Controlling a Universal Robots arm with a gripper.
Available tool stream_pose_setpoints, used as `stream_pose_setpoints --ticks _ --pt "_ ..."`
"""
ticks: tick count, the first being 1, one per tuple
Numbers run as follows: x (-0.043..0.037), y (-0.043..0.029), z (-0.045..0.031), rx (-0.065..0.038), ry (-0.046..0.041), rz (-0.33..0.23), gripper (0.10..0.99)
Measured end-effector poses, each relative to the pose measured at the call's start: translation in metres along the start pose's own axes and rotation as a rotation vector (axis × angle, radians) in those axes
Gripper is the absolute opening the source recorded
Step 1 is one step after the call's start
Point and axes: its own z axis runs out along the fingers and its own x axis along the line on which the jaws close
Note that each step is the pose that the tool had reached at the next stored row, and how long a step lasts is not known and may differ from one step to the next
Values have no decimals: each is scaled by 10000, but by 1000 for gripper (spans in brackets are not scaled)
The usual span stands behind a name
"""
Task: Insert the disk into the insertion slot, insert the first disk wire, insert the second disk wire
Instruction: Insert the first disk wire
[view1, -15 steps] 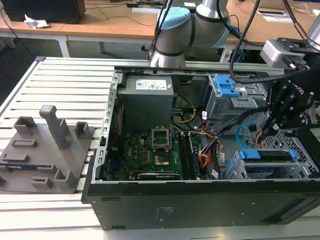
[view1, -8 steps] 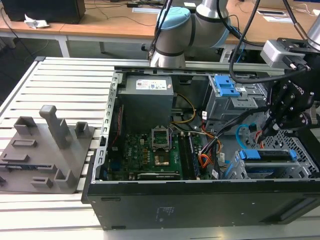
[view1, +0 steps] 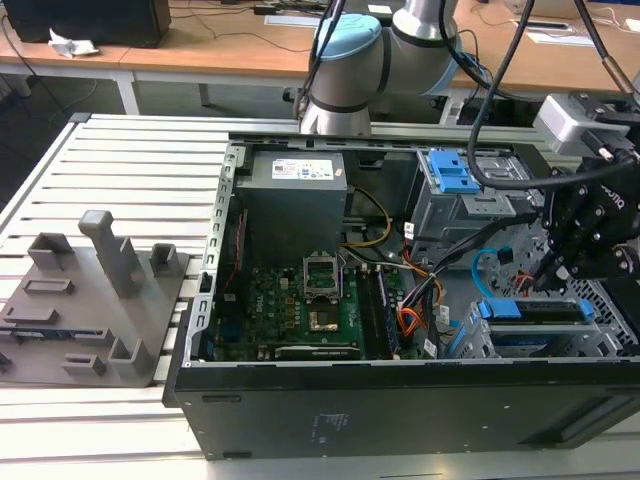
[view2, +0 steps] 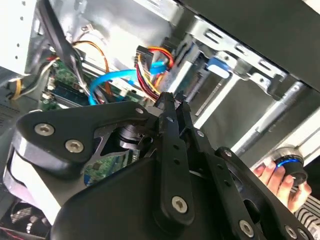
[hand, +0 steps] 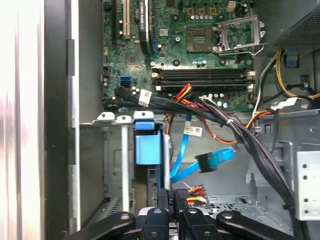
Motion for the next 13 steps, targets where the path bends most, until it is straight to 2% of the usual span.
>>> stream_pose_setpoints --ticks 2,5,13 --pt "85 -3 1 0 3 0 173" --pt "84 -109 -4 -18 3 -2 173" --pt "84 -116 10 -18 4 -2 173"
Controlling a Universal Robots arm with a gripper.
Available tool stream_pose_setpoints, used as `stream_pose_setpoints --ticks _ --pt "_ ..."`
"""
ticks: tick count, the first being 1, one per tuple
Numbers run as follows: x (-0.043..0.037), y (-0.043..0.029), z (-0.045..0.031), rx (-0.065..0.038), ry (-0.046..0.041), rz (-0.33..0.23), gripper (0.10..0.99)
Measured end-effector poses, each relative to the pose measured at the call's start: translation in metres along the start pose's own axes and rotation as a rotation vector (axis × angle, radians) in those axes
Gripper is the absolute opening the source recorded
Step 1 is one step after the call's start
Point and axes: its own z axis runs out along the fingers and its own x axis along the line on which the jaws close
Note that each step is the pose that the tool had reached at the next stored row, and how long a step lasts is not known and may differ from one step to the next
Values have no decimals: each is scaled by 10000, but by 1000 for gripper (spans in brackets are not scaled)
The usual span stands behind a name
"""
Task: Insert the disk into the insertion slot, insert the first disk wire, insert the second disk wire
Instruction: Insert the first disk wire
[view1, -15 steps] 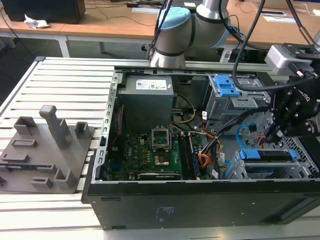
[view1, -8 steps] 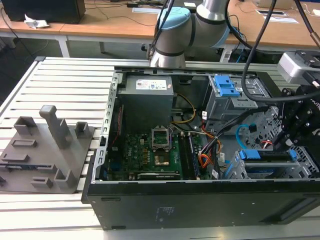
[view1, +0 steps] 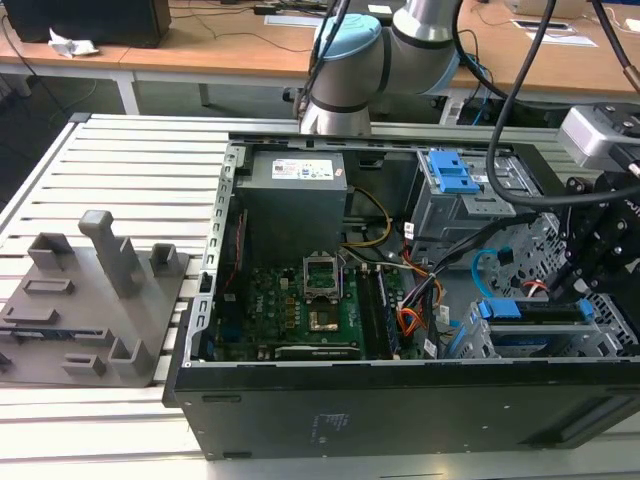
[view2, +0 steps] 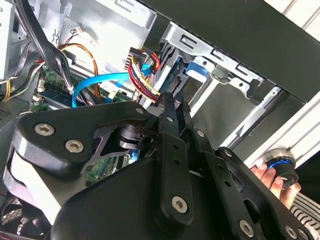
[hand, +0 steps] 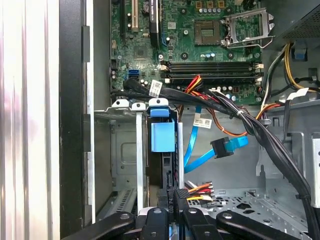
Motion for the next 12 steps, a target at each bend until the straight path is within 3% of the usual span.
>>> stream_pose_setpoints --ticks 6,9,12 --pt "-1 -3 45 0 -4 0 173" --pt "-4 -3 64 -6 -149 -8 173" --pt "-4 -18 84 -5 -152 -8 173"
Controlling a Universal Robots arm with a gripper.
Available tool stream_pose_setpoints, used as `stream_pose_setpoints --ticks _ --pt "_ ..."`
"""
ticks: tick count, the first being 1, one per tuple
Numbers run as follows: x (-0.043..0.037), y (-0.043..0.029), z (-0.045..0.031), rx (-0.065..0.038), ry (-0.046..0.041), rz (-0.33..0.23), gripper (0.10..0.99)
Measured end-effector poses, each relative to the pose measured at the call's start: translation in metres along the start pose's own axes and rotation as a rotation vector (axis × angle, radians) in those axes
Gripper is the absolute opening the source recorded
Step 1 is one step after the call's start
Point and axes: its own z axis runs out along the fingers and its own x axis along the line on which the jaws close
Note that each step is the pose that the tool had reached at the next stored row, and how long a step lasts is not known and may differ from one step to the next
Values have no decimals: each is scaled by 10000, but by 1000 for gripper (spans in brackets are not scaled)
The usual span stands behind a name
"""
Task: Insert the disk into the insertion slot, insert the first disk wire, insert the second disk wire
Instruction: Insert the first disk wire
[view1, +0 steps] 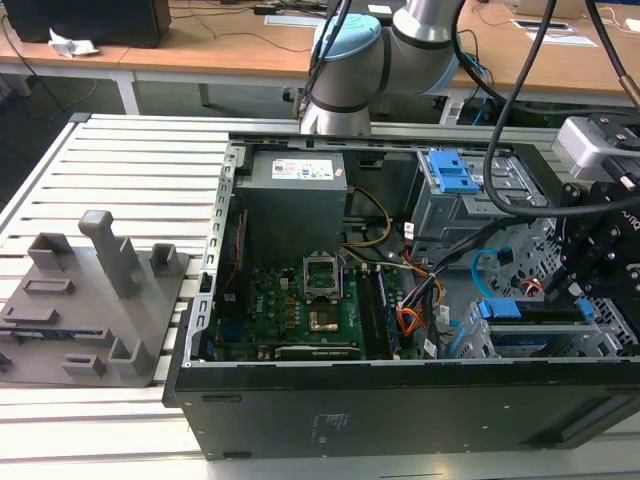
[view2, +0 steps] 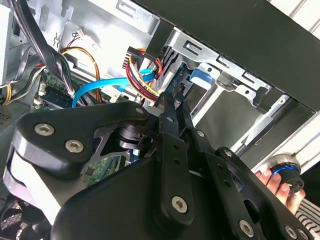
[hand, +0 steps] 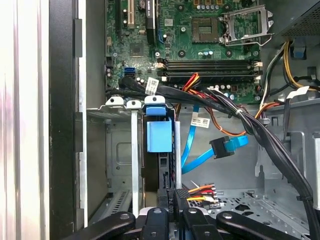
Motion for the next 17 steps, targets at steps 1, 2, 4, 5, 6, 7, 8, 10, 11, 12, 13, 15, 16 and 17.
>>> stream_pose_setpoints --ticks 1,2,4,5,6,7,8,10,11,12,13,15,16,17 --pt "0 -2 6 1 -2 1 173" --pt "0 -4 14 0 -6 1 173" --pt "0 -5 23 -1 -11 1 173" --pt "0 -7 28 -1 -14 0 173" --pt "1 -14 35 -2 -20 -2 173" --pt "3 -26 45 -1 -20 0 173" --pt "5 -33 61 -1 -20 0 173" --pt "18 -38 89 -2 -13 0 173" --pt "21 -39 102 -2 -18 -1 173" --pt "23 -40 109 -1 -17 -2 173" --pt "24 -40 113 -1 -18 0 173" --pt "22 -39 114 -2 -20 -1 173" --pt "23 -39 115 -1 -20 0 173" --pt "23 -40 127 -4 -42 0 173"
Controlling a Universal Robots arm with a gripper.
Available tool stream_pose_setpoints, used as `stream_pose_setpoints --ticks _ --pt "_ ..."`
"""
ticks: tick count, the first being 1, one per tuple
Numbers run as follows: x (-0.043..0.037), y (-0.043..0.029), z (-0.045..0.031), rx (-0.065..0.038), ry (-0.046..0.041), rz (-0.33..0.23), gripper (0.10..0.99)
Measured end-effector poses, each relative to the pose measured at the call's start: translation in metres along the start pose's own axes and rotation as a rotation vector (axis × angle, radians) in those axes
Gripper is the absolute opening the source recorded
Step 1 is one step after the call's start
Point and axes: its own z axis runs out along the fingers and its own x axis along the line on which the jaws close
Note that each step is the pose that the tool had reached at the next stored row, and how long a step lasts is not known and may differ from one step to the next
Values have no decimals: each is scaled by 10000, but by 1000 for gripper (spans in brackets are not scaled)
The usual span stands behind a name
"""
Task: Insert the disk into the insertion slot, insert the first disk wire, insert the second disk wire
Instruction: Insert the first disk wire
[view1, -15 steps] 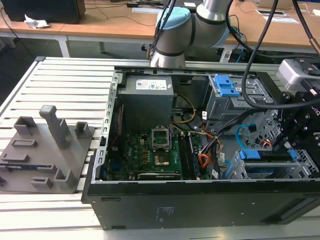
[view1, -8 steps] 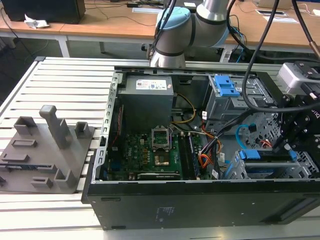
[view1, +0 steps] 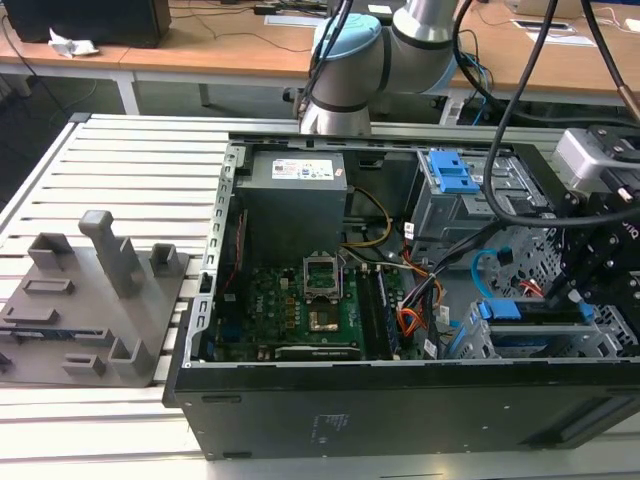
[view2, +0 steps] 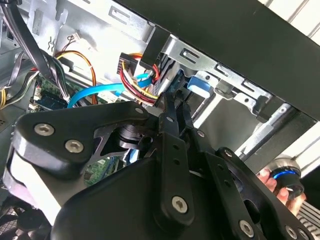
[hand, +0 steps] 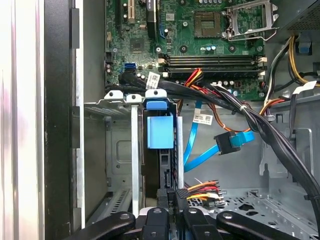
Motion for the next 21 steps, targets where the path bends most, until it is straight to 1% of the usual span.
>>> stream_pose_setpoints --ticks 1,3,4,5,6,8,10,12,16,18,19,20,21 --pt "-1 0 -5 1 9 0 247" --pt "0 1 -28 2 13 0 247" --pt "0 3 -59 1 15 0 247" --pt "0 6 -115 2 19 0 247" --pt "1 11 -210 2 19 0 247" --pt "-2 18 -344 2 20 0 247" --pt "-19 23 -418 2 21 1 231" --pt "-29 24 -437 2 23 1 106" --pt "-34 31 -438 2 31 1 106" --pt "-31 117 -434 2 33 0 106" --pt "-30 142 -433 2 34 0 106" --pt "-28 200 -430 3 33 1 106" --pt "-26 243 -427 2 33 1 106"
